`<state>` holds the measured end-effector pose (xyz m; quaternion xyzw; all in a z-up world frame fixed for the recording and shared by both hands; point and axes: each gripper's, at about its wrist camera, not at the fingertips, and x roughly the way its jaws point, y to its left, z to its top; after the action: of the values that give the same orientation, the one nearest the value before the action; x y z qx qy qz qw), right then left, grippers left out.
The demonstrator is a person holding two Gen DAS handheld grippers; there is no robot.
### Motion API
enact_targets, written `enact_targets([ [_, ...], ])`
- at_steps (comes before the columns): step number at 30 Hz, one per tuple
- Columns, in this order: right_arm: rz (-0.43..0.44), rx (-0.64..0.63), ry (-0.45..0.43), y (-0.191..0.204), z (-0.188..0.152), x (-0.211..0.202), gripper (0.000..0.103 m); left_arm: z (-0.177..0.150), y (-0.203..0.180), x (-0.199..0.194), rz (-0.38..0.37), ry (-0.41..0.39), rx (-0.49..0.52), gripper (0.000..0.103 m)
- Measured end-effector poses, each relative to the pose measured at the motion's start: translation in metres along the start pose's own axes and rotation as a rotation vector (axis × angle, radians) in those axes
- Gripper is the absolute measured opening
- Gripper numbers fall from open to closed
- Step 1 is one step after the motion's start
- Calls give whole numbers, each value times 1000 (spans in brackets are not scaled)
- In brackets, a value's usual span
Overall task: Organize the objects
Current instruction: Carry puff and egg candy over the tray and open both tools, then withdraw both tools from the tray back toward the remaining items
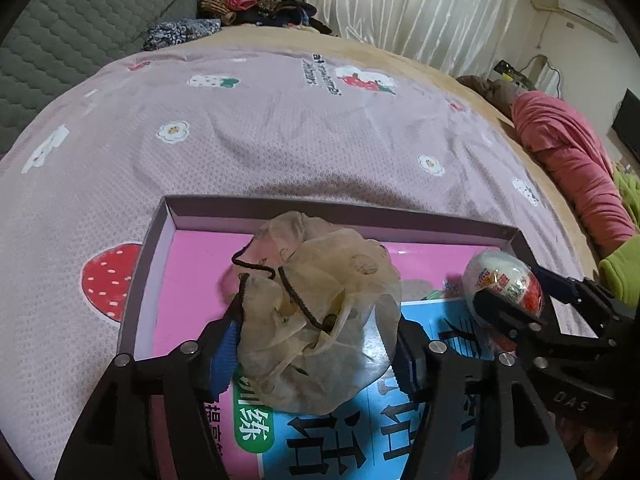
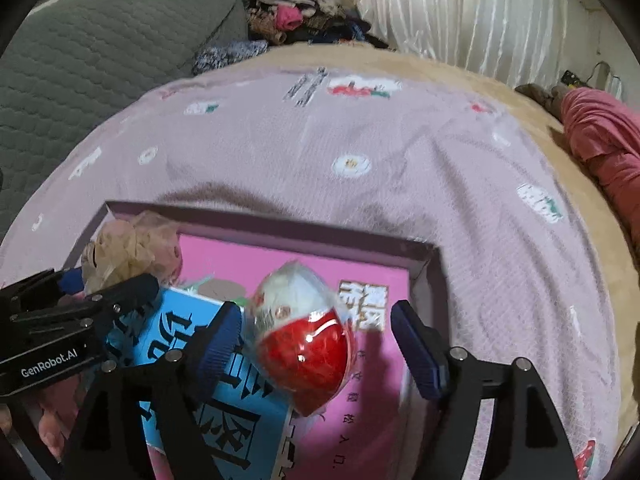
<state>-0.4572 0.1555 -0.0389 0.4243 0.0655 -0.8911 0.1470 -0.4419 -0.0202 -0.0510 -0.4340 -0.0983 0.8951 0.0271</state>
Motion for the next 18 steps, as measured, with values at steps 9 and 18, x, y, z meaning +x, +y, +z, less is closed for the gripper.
enact_targets([
  [9, 20, 45, -92, -9, -3, -51, 95, 1, -13, -38, -47, -35, 2, 81],
  [18, 9, -1, -176, 15, -31, -152, 100, -17, -25, -132, -64, -143, 14, 91],
])
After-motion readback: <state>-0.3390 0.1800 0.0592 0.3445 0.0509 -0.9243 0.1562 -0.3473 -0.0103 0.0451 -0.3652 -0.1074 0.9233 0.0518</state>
